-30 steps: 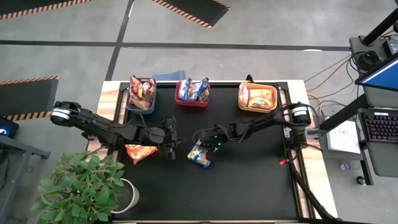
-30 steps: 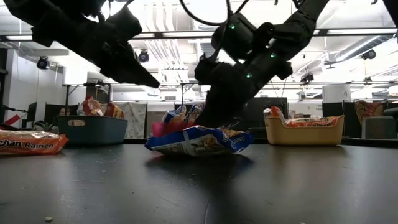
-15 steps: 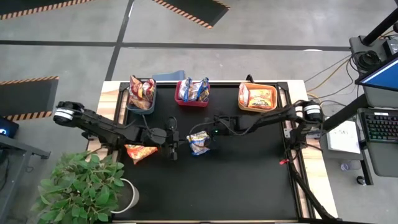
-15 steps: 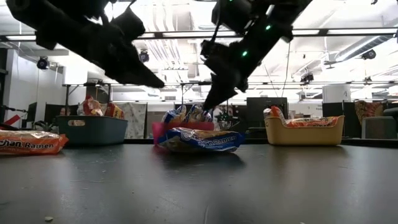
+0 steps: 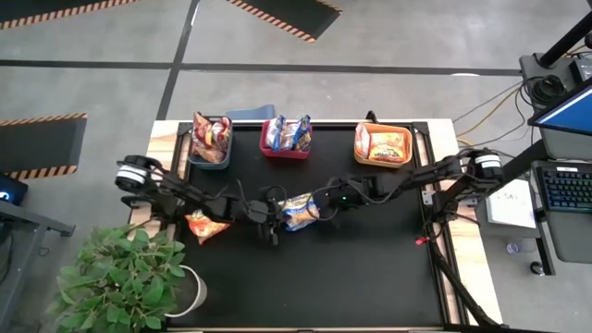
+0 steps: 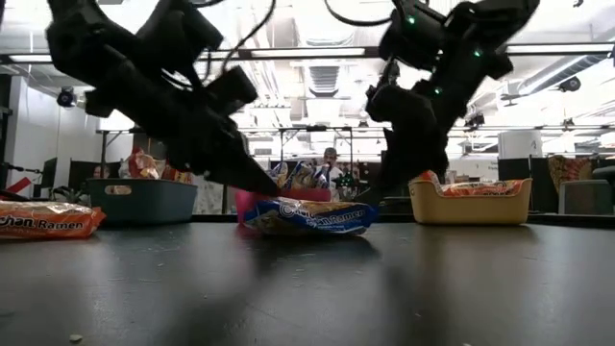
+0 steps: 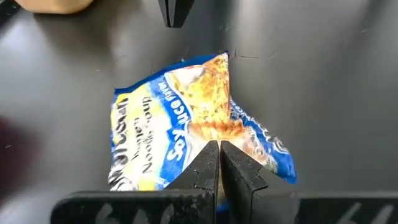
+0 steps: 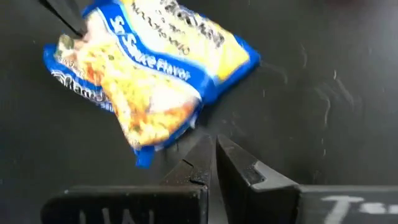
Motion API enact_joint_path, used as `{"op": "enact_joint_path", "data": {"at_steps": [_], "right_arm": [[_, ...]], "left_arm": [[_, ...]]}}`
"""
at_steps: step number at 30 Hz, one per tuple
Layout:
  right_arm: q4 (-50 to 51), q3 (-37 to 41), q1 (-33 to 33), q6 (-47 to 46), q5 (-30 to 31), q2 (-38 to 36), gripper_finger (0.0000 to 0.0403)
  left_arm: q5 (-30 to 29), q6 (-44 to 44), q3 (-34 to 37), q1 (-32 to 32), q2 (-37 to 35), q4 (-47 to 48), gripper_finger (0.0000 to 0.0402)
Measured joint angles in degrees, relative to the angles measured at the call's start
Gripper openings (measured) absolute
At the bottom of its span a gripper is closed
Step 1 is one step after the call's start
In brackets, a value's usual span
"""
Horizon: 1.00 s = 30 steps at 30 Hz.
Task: Sort Maruchan noodles
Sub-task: Put the blue noodle pack into the pink bin
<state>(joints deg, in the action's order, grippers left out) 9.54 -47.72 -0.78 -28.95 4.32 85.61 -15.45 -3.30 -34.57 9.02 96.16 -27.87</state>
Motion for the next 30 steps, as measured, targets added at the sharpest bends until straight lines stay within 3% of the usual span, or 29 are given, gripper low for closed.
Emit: {"op": "enact_joint_path", "data": {"at_steps": [4,11,20,30], "right_arm": [[-5.3,2.9,-0.1,-4.9,-0.1,-0.3,0.0013],[-5.9,3.1,-0.9,-10.3,-0.6,-0.3,0.0030],[-12.2,3.1,-1.5,-11.3,-4.8,-0.3,0.0164],[-17.2,3.1,-1.5,-11.5,-4.3,3.0,0.0298]], "left_arm": [[0.0,0.2,-1.1,0.0,2.9,0.2,0.0000],[0.0,-0.2,-0.9,0.0,2.6,4.2,0.0000],[0.0,-0.5,-0.7,0.0,2.6,5.3,0.0000],[0.0,-0.7,-0.6,0.0,2.6,5.5,0.0000]]}}
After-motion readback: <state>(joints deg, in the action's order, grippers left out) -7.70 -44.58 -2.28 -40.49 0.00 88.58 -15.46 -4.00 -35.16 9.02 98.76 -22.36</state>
